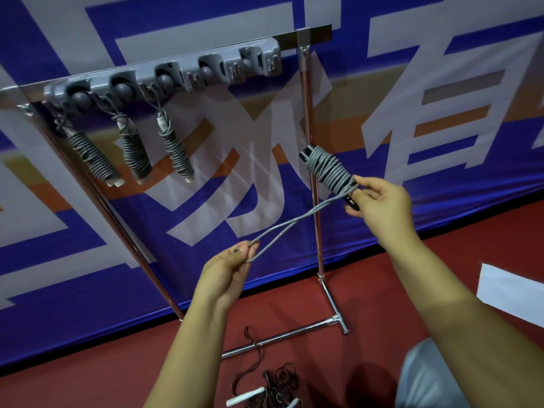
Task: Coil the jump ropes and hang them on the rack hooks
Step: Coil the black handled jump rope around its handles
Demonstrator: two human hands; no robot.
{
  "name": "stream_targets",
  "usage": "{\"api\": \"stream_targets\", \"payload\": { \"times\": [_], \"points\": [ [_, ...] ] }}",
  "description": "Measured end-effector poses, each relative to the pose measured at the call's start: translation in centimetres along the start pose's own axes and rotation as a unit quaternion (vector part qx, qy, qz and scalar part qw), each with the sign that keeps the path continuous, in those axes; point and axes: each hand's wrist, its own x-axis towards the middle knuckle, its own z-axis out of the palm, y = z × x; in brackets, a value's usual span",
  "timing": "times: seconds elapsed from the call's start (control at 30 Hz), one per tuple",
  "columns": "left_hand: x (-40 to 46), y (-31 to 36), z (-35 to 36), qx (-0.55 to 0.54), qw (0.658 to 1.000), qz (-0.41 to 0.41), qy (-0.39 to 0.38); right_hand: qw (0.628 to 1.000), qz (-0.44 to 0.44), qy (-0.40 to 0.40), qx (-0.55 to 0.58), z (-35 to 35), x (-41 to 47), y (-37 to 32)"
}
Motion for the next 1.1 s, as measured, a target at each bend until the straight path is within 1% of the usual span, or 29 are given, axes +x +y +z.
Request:
{"api": "stream_targets", "payload": {
  "times": [0.07, 0.1, 0.2, 0.27, 0.3, 0.33, 0.37, 0.4, 0.43, 0.47, 0.53, 0.6, 0.63, 0.67, 0.73, 0.8, 0.83, 0.87, 0.9, 0.93, 0.97, 1.0, 1.03, 1.1],
  "points": [
    [-0.1, 0.3, -0.1, -0.021, 0.999, 0.025, -0.018, 1.0, 0.006, -0.003, -0.004, -0.1, 0.0, 0.2],
    [-0.2, 0.5, -0.1, -0.019, 0.998, 0.041, -0.042, 1.0, 0.012, -0.002, -0.006, -0.1, 0.1, 0.4],
    [-0.9, 1.1, -0.3, 0.007, 0.984, 0.067, -0.167, 0.999, 0.033, 0.0, -0.009, -0.1, 0.2, 0.9],
    [-1.4, 1.4, -0.3, 0.085, 0.963, 0.065, -0.246, 0.999, 0.044, -0.007, -0.012, 0.0, 0.3, 1.1],
    [-1.8, 1.6, 0.0, 0.149, 0.945, 0.062, -0.285, 0.999, 0.05, -0.01, -0.01, 0.0, 0.3, 1.2],
    [-2.2, 1.7, 0.2, 0.228, 0.917, 0.058, -0.321, 0.998, 0.054, -0.01, -0.004, 0.0, 0.3, 1.1],
    [-2.7, 1.8, 0.7, 0.315, 0.881, 0.056, -0.349, 0.998, 0.057, -0.008, 0.004, 0.1, 0.3, 1.0],
    [-3.3, 1.7, 1.3, 0.397, 0.842, 0.055, -0.362, 0.998, 0.057, -0.006, 0.01, 0.1, 0.3, 0.8],
    [-3.5, 1.5, 1.7, 0.461, 0.812, 0.05, -0.355, 0.998, 0.055, -0.006, 0.015, 0.2, 0.3, 0.4],
    [-3.6, 1.2, 2.1, 0.504, 0.796, 0.041, -0.334, 0.999, 0.05, -0.007, 0.02, 0.2, 0.2, 0.1],
    [-3.7, 0.3, 2.6, 0.535, 0.795, 0.036, -0.284, 0.999, 0.034, -0.012, 0.03, 0.3, -0.1, -0.8],
    [-3.4, -0.6, 2.6, 0.563, 0.792, 0.07, -0.224, 0.999, 0.011, -0.015, 0.031, 0.3, -0.4, -1.5],
    [-3.1, -1.2, 2.5, 0.584, 0.783, 0.087, -0.196, 0.999, 0.002, -0.018, 0.03, 0.2, -0.5, -1.8],
    [-2.7, -1.6, 2.3, 0.612, 0.765, 0.103, -0.173, 0.999, -0.002, -0.021, 0.031, 0.2, -0.7, -1.9],
    [-2.1, -2.4, 2.3, 0.677, 0.709, 0.129, -0.151, 0.999, -0.001, -0.026, 0.034, 0.2, -0.9, -2.0],
    [-1.9, -2.9, 2.2, 0.73, 0.656, 0.132, -0.14, 0.999, 0.003, -0.031, 0.027, 0.3, -1.1, -1.9],
    [-1.8, -2.9, 2.2, 0.764, 0.618, 0.142, -0.122, 0.999, 0.004, -0.034, 0.024, 0.4, -1.2, -1.8],
    [-1.7, -2.7, 2.2, 0.793, 0.578, 0.17, -0.089, 0.999, 0.004, -0.037, 0.023, 0.4, -1.3, -1.7],
    [-1.6, -2.4, 2.1, 0.807, 0.55, 0.21, -0.05, 0.999, 0.005, -0.038, 0.023, 0.3, -1.4, -1.6],
    [-1.5, -2.1, 2.0, 0.795, 0.548, 0.262, -0.017, 0.999, 0.005, -0.037, 0.026, 0.3, -1.5, -1.5],
    [-1.4, -1.7, 1.9, 0.755, 0.573, 0.32, 0.004, 0.999, 0.005, -0.035, 0.029, 0.1, -1.5, -1.5],
    [-1.3, -1.4, 1.7, 0.706, 0.61, 0.359, 0.017, 0.999, 0.004, -0.033, 0.031, 0.1, -1.6, -1.5],
    [-1.3, -0.9, 1.7, 0.646, 0.666, 0.372, 0.028, 0.999, 0.003, -0.032, 0.03, 0.1, -1.6, -1.4],
    [-1.2, -0.2, 2.2, 0.474, 0.812, 0.336, 0.054, 0.999, 0.005, -0.043, 0.03, 0.4, -1.8, -1.4]
  ]
}}
